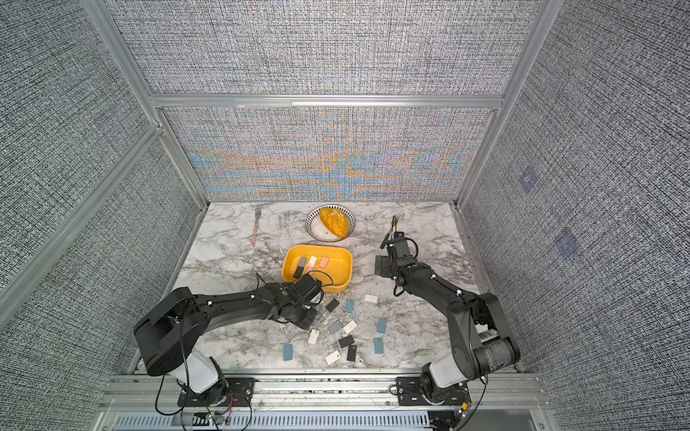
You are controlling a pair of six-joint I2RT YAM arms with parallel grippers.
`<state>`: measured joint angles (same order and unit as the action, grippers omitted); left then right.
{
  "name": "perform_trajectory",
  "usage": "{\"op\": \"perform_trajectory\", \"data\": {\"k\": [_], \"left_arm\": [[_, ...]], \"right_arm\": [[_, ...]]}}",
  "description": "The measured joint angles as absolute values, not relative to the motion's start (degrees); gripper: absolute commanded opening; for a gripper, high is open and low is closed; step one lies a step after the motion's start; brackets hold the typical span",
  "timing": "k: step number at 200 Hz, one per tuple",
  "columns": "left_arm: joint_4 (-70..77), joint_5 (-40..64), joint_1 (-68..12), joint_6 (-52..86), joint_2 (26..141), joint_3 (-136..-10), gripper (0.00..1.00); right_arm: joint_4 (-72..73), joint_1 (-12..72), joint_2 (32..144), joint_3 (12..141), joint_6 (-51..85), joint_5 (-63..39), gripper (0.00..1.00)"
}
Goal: Put the eraser in the storage box
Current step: Pick up the eraser from the center of the board, then place the eraser in the storage box.
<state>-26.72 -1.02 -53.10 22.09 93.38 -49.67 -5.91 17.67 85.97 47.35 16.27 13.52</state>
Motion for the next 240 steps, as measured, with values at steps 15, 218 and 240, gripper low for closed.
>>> {"op": "perform_trajectory", "data": {"k": [15, 218, 240], "left_arm": [[-27.5, -0.6, -53.1, 22.1, 92.5, -49.8, 0.27], [-32.1, -10.1, -46.9, 19.0, 95.3, -71.3, 0.27], [-31.0, -8.6, -45.9, 18.8, 98.7, -72.6, 0.27]], "right_arm": [[-6.0, 17.7, 86.0, 47.3, 16.3, 13.5, 0.98], [-6.2, 17.1, 83.9, 47.3, 16.5, 14.6, 0.98], [-6.2, 16.5, 84.2, 47.6, 16.5, 14.6, 0.98]]}}
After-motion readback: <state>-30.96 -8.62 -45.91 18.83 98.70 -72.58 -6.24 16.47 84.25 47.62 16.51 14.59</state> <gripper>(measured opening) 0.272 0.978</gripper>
